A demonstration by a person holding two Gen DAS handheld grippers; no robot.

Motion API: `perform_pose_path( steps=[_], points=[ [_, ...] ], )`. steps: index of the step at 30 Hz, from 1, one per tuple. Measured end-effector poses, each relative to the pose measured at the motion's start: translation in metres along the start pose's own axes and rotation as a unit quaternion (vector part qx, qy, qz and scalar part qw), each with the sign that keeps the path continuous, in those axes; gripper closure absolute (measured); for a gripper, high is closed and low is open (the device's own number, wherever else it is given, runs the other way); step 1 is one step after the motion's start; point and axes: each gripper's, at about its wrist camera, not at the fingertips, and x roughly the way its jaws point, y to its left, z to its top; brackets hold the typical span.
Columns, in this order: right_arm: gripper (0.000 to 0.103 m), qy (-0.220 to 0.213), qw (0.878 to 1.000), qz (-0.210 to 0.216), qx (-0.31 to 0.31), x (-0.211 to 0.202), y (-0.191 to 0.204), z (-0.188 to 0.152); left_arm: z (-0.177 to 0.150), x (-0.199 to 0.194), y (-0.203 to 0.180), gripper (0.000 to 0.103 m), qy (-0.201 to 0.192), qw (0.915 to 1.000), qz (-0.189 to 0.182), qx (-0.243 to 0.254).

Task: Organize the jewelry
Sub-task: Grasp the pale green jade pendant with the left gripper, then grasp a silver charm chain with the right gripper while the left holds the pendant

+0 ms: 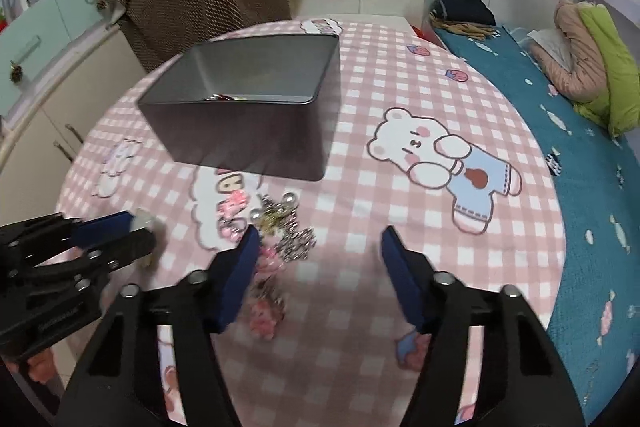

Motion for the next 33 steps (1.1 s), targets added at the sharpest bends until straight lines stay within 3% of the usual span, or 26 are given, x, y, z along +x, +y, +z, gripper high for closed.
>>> perform_pose_path(
  steps=[2,9,11,16,20,33],
  points=[
    [0.060,0.006,1.000,-0.004,-0.007,0.006,0.001,0.002,0.001,0.001,0.001,0.074,0.000,1.0000,-0.002,-0.001],
    [0.064,0.028,0.998,-0.005,-0.052,0.019,0.014,0.000,0.004,0.006,0.000,0.074,0.004,0.9999,-0.015,0.001],
    [0.084,0.027,0.997,0.007,-0.067,0.017,0.019,-0.002,0.004,0.008,0.000,0.074,0.005,0.9999,-0.016,0.001],
    [0.094,0.024,0.998,0.017,-0.057,0.012,0.011,-0.004,0.007,0.010,0.004,0.074,0.004,0.9998,-0.018,-0.004],
    [0.094,0.007,0.999,0.014,-0.034,0.003,-0.002,0.001,0.008,0.008,0.007,0.074,0.001,0.9998,-0.017,-0.008],
    [0.094,-0.078,0.996,0.015,-0.042,-0.052,-0.001,0.027,0.020,-0.017,0.004,0.074,-0.036,0.9993,-0.011,-0.005]
  ],
)
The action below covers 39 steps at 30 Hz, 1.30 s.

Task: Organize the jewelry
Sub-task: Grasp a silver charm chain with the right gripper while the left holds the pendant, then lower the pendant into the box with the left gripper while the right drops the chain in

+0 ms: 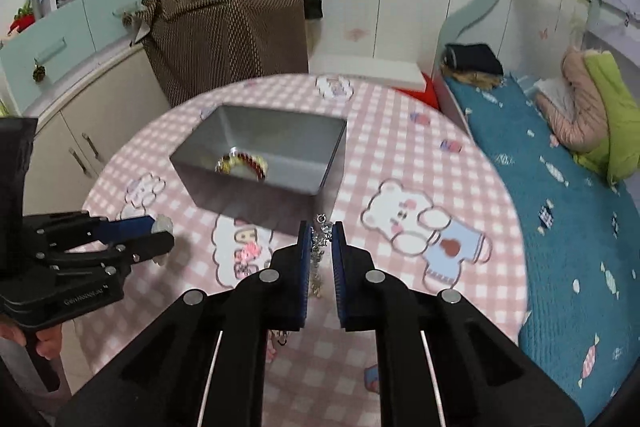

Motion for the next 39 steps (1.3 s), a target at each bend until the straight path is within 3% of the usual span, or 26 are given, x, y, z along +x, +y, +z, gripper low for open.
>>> perform_pose_path(
  steps=[17,29,39],
  points=[
    [0.094,-0.053,0.998,0.007,-0.015,-0.022,0.007,0.024,0.028,-0.025,-0.017,0.074,-0.047,0.9986,-0.007,0.024],
    [0.094,-0.096,0.995,0.026,-0.020,-0.023,0.004,0.063,0.077,-0.018,-0.030,0.074,-0.071,0.9966,-0.021,0.036],
    [0.094,-0.072,0.994,0.071,-0.031,0.019,0.013,0.094,0.096,0.001,-0.013,0.074,-0.062,0.9978,-0.012,0.021]
  ],
)
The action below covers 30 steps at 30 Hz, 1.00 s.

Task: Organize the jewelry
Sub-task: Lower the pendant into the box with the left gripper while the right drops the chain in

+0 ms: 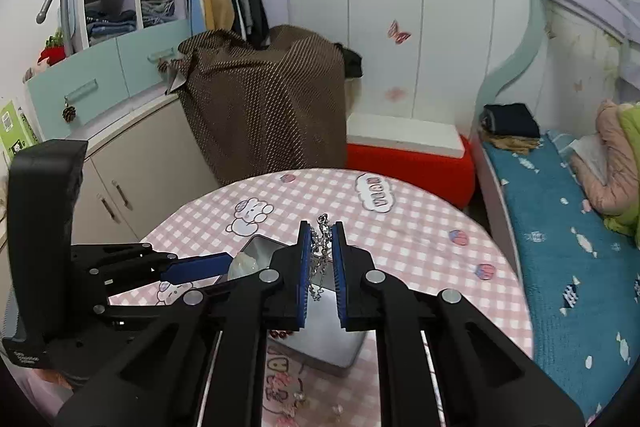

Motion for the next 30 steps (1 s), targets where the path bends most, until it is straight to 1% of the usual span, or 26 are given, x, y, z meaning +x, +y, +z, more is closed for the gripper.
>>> perform_pose_path(
  steps=[5,10,15,16,17,19,23,25,27,30],
  points=[
    [0.093,0.029,0.999,0.016,0.003,0.028,0.003,-0.002,0.003,0.007,0.015,0.074,0.000,0.9999,0.009,-0.007],
    [0.093,0.066,0.998,0.016,0.013,0.057,0.001,-0.009,0.004,0.016,0.024,0.074,0.006,0.9999,0.007,-0.010],
    [0.092,0.085,0.996,0.017,0.022,0.068,-0.004,-0.016,0.004,0.026,0.031,0.074,0.016,0.9997,0.006,-0.020],
    [0.088,0.087,0.996,0.016,0.027,0.068,-0.006,-0.016,0.003,0.028,0.032,0.074,0.018,0.9996,0.006,-0.021],
    [0.083,0.087,0.995,0.017,0.034,0.068,-0.009,-0.016,0.003,0.030,0.032,0.074,0.019,0.9995,0.007,-0.022],
    [0.077,0.083,0.995,0.013,0.044,0.065,-0.015,-0.013,0.003,0.032,0.031,0.074,0.022,0.9995,0.008,-0.021],
    [0.069,0.067,0.996,-0.002,0.051,0.050,-0.028,-0.010,0.006,0.035,0.024,0.074,0.027,0.9995,0.004,-0.016],
    [0.066,0.058,0.997,-0.020,0.052,0.042,-0.035,-0.009,0.009,0.038,0.019,0.074,0.033,0.9993,-0.011,-0.013],
    [0.065,0.051,0.996,-0.027,0.061,0.035,-0.044,-0.010,0.011,0.044,0.012,0.074,0.045,0.9984,-0.031,-0.014],
    [0.063,0.043,0.996,-0.042,0.070,0.027,-0.057,-0.014,0.012,0.057,0.001,0.074,0.065,0.9965,-0.050,-0.010]
  ],
)
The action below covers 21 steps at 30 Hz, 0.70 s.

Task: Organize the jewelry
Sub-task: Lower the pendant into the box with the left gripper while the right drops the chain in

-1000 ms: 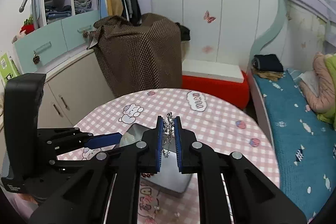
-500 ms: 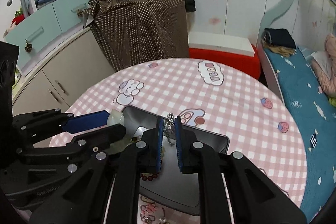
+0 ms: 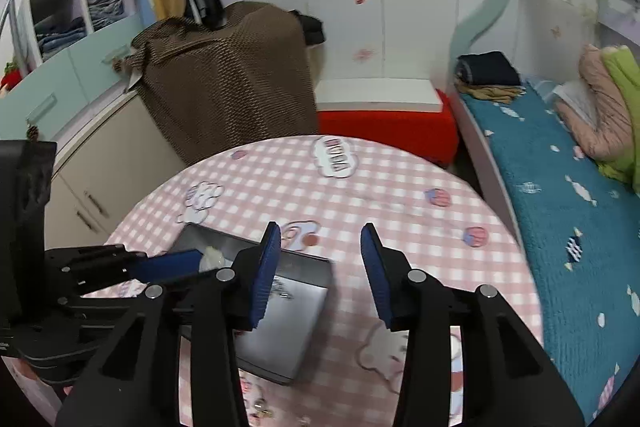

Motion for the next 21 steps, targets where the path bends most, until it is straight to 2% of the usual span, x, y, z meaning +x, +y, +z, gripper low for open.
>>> perform_pose_path(
  steps=[5,10,13,15,21],
  points=[
    [0.061,-0.007,1.000,-0.013,0.015,-0.007,-0.020,-0.007,0.003,0.026,-0.010,0.074,0.041,0.9986,-0.032,-0.010],
    [0.061,-0.014,0.999,-0.019,0.024,-0.009,-0.032,-0.013,0.009,0.051,-0.020,0.074,0.070,0.9974,-0.017,-0.007],
    [0.061,-0.014,0.999,-0.016,0.027,-0.009,-0.036,-0.016,0.011,0.067,-0.024,0.074,0.086,0.9963,0.007,-0.004],
    [0.060,-0.014,0.999,-0.018,0.027,-0.008,-0.038,-0.017,0.012,0.075,-0.024,0.078,0.094,0.9955,0.011,-0.003],
    [0.055,-0.011,0.999,-0.019,0.036,-0.007,-0.045,-0.021,0.013,0.077,-0.029,0.077,0.092,0.9955,0.020,0.010]
  ],
)
